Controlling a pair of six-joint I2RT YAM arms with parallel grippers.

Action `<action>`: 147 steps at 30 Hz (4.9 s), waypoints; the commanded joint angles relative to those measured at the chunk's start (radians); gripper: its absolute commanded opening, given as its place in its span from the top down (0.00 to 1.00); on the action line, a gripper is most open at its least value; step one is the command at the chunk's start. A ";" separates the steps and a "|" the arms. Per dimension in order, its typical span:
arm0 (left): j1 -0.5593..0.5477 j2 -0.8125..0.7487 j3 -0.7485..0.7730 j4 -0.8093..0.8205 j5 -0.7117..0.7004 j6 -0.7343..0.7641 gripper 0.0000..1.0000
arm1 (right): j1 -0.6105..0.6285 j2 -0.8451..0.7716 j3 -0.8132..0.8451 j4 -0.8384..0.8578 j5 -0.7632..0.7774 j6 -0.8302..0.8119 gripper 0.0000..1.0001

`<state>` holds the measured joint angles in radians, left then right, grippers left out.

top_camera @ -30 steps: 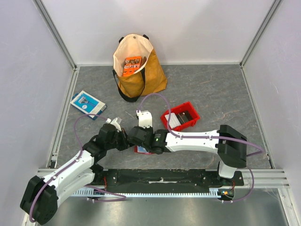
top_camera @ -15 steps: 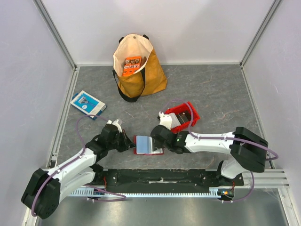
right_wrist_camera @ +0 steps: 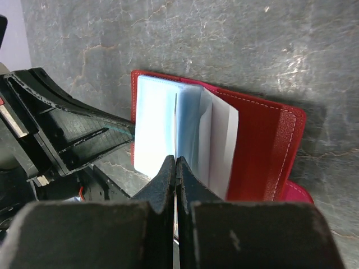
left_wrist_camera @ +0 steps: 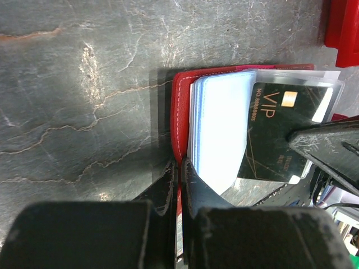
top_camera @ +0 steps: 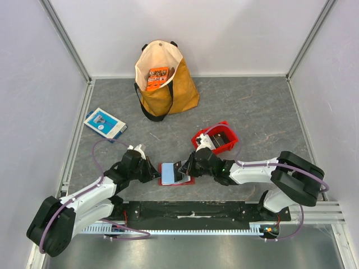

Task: Put the credit cards into the card holder
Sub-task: Insert the credit card into the card holder, then pick up the credit card from the storage box.

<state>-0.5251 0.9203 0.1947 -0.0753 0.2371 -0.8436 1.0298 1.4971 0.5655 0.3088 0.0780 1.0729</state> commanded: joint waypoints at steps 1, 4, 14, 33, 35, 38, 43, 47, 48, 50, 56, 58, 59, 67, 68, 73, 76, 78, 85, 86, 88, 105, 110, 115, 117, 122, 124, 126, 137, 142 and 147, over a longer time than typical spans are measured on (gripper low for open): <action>-0.003 0.012 -0.015 0.016 -0.021 0.001 0.98 | -0.011 0.025 -0.026 0.113 -0.058 0.051 1.00; -0.003 0.008 -0.017 0.016 -0.024 -0.002 0.98 | -0.013 0.019 -0.045 0.116 -0.046 0.065 1.00; -0.003 -0.003 -0.021 0.008 -0.025 -0.009 0.98 | -0.024 -0.017 -0.087 0.101 -0.001 0.093 1.00; -0.003 0.011 -0.043 0.043 -0.013 -0.023 0.98 | -0.022 0.103 -0.090 0.204 -0.055 0.157 1.00; -0.003 0.017 -0.044 0.048 -0.013 -0.023 0.98 | -0.022 0.117 -0.079 0.202 -0.067 0.160 1.00; -0.004 0.018 -0.043 0.049 -0.013 -0.025 0.98 | -0.013 0.133 -0.070 0.202 -0.072 0.167 1.00; -0.003 0.022 -0.041 0.054 -0.013 -0.026 0.98 | 0.019 0.150 -0.030 0.147 -0.044 0.171 1.00; -0.003 0.017 -0.040 0.052 -0.010 -0.026 0.98 | 0.032 0.189 0.022 0.099 -0.049 0.153 1.00; -0.003 0.014 -0.038 0.052 -0.010 -0.026 0.98 | 0.032 0.184 0.027 0.073 -0.038 0.147 1.00; -0.004 0.003 -0.037 0.040 -0.012 -0.026 0.98 | 0.032 0.149 0.025 0.026 0.003 0.136 0.99; -0.003 -0.035 -0.029 0.014 -0.013 -0.026 0.98 | 0.026 0.058 0.051 -0.128 0.098 0.067 0.70; -0.004 -0.038 -0.023 0.008 -0.012 -0.022 0.98 | 0.026 0.051 0.056 -0.129 0.098 0.061 0.65; -0.003 -0.040 -0.020 0.005 -0.012 -0.020 0.98 | 0.026 0.051 0.057 -0.131 0.091 0.059 0.62; -0.004 -0.041 -0.020 0.008 -0.005 -0.018 0.98 | 0.026 0.101 0.099 -0.085 0.020 0.025 0.53; -0.003 -0.043 -0.018 0.009 -0.005 -0.018 0.98 | 0.027 0.112 0.109 -0.083 0.011 0.024 0.53; -0.004 -0.034 -0.014 0.014 0.002 -0.015 0.98 | 0.027 0.169 0.155 -0.067 -0.038 0.007 0.54; -0.004 -0.029 -0.014 0.017 0.001 -0.014 0.98 | 0.029 0.183 0.165 -0.025 -0.066 0.001 0.56; -0.003 -0.024 -0.012 0.020 0.004 -0.014 0.98 | 0.030 0.181 0.166 -0.007 -0.072 -0.005 0.58; -0.004 -0.024 -0.009 0.023 0.001 -0.017 0.98 | 0.042 0.173 0.175 0.032 -0.075 -0.001 0.77; -0.003 -0.024 -0.008 0.023 0.002 -0.017 0.98 | 0.042 0.175 0.174 0.045 -0.105 0.001 0.79; -0.003 -0.026 -0.006 0.023 0.004 -0.017 0.98 | 0.042 0.186 0.171 0.076 -0.129 0.009 0.79; -0.004 -0.123 0.043 -0.057 0.007 -0.005 0.98 | -0.017 -0.023 0.175 -0.155 0.029 -0.161 0.57; -0.003 -0.130 0.086 -0.089 0.022 0.018 0.98 | -0.057 -0.100 0.232 -0.287 0.069 -0.261 0.53; -0.003 -0.115 0.100 -0.089 0.033 0.023 0.98 | -0.143 -0.205 0.270 -0.434 0.170 -0.361 0.46; -0.003 -0.109 0.097 -0.086 0.033 0.026 0.98 | -0.210 -0.236 0.298 -0.497 0.181 -0.402 0.43; -0.004 -0.104 0.089 -0.083 0.030 0.029 0.98 | -0.374 -0.229 0.336 -0.566 0.091 -0.513 0.34; -0.003 -0.103 0.089 -0.081 0.031 0.029 0.98 | -0.416 -0.206 0.346 -0.566 0.034 -0.545 0.29; -0.003 -0.104 0.088 -0.081 0.031 0.028 0.98 | -0.451 -0.167 0.365 -0.567 -0.027 -0.570 0.25; -0.003 -0.103 0.095 -0.086 0.031 0.029 0.98 | -0.547 0.003 0.399 -0.527 -0.222 -0.619 0.16; -0.003 -0.095 0.100 -0.086 0.034 0.032 0.98 | -0.557 0.063 0.404 -0.513 -0.274 -0.619 0.15; -0.004 -0.090 0.104 -0.086 0.034 0.031 0.98 | -0.563 0.094 0.396 -0.494 -0.307 -0.613 0.14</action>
<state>-0.5255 0.8265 0.2626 -0.1707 0.2459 -0.8505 0.4747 1.5780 0.9268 -0.2333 -0.1726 0.4740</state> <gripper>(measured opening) 0.032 0.862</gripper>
